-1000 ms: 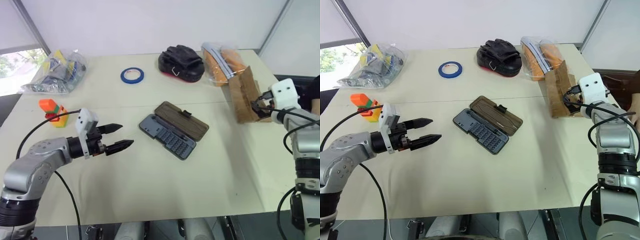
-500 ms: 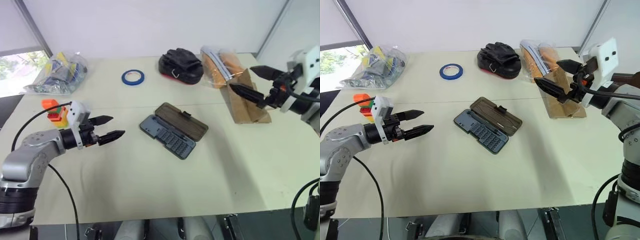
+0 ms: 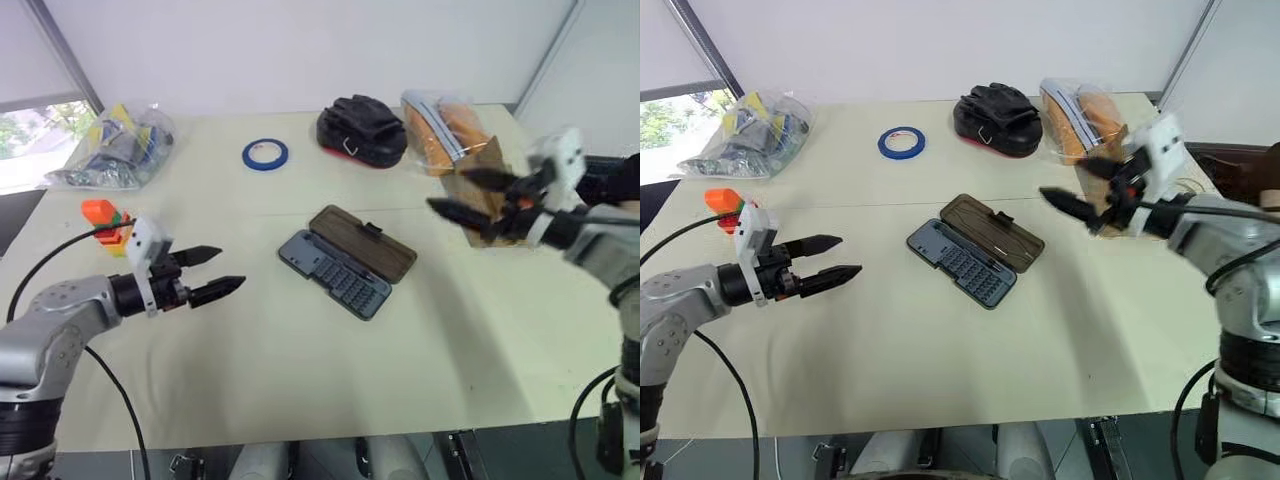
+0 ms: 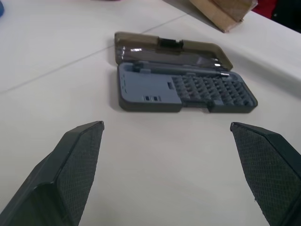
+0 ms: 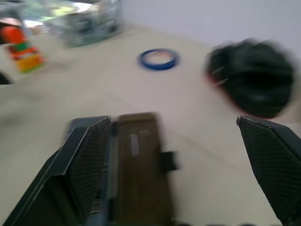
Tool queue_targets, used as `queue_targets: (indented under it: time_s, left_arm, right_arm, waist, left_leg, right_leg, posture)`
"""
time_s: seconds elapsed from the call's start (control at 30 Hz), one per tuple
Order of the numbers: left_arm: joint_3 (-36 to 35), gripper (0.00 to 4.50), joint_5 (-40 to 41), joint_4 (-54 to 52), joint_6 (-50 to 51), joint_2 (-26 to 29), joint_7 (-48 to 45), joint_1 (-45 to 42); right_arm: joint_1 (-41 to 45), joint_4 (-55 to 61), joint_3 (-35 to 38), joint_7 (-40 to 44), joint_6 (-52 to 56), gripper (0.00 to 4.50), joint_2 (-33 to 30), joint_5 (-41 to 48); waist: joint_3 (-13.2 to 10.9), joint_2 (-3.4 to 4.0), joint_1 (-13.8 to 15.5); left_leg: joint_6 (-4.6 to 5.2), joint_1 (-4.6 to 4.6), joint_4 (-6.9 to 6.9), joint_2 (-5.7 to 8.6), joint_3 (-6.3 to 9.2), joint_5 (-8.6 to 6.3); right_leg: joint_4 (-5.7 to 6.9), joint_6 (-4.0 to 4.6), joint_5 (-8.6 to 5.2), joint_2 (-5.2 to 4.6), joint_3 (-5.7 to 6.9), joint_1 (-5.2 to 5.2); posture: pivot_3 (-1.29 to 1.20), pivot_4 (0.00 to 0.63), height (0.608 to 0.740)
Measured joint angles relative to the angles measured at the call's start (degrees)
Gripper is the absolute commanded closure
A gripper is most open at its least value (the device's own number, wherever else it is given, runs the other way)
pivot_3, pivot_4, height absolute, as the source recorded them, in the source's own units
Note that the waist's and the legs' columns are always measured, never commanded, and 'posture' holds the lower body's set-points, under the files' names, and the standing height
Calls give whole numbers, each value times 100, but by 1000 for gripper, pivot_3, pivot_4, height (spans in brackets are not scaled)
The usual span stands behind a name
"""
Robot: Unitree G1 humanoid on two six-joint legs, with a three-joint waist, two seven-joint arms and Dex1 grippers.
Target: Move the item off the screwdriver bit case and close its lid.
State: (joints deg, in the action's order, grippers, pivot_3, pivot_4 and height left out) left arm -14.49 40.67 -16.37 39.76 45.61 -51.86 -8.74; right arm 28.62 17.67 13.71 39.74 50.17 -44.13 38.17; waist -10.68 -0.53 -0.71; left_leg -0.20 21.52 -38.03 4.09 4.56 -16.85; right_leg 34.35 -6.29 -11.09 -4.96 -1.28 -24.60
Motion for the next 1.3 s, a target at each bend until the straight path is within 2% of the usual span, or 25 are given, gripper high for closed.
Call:
queue_targets:
  time_s: [0.2, 0.4, 0.5, 0.63, 0.83, 0.93, 1.17, 1.3]
  left_arm:
    - [-14, 0, 7, -163, 24, 0, 99, 26]
    - [-11, 0, 14, -382, 36, -63, 199, 229]
    - [-27, 0, 88, -547, 87, -81, 239, 369]
    - [-66, 0, 151, -712, 110, -87, 353, 544]
    - [-230, 0, 244, -906, 119, -92, 478, 841]
    - [-230, 0, 258, -918, 119, -120, 548, 869]
    - [-230, 0, 263, -918, 117, -125, 591, 849]
    - [-230, 0, 263, -918, 116, -124, 593, 840]
  right_arm:
    - [439, -803, -829, 80, -562, 25, 244, -648]
    - [1114, -2492, -1942, 204, -1444, 25, 631, -1859]
    - [1270, -3199, -2260, 256, -1748, 25, 761, -2296]
    - [1388, -3831, -2469, 408, -2117, 25, 807, -2746]
    - [1422, -4188, -2605, 794, -2409, 25, 807, -3115]
    - [1423, -4381, -2686, 966, -2440, 894, 842, -3238]
    - [1540, -4706, -2666, 1133, -2589, 4438, 967, -3443]
    - [1584, -4813, -2674, 1198, -2809, 4481, 970, -3595]
  waist:
    - [0, 0, 4]
    - [-1, 1, -30]
    - [-1, 2, -22]
    - [-1, 2, -7]
    - [-1, 2, -28]
    - [-1, 2, -25]
    - [2, -1, -26]
    - [4, -2, -27]
  left_leg:
    - [0, 0, 0, 3, -1, 0]
    - [-1, 0, 2, 2, -2, 1]
    - [-1, 2, 2, 3, -2, 1]
    - [-1, 4, 2, 6, -2, 1]
    - [-2, 2, 3, 4, -1, 0]
    - [-2, 1, 3, 3, -1, 1]
    - [-2, -7, 3, 3, 0, 1]
    - [-3, -8, 3, 2, 1, 0]
  right_leg:
    - [0, 0, 0, 1, 1, -1]
    - [1, 0, 0, 4, 0, -5]
    - [0, 0, 0, 2, 0, -7]
    - [-1, 1, 1, 0, 0, -7]
    - [0, 1, 0, 3, 0, -7]
    - [1, 1, 1, 4, 0, -6]
    - [0, 1, 0, 5, 1, 2]
    - [0, 1, 0, 6, 1, 3]
  posture:
    - [0, 150, 740]
    - [0, 150, 740]
    - [0, 150, 740]
    - [0, 150, 740]
    - [0, 150, 740]
    - [0, 150, 740]
    - [0, 150, 740]
    - [0, 150, 740]
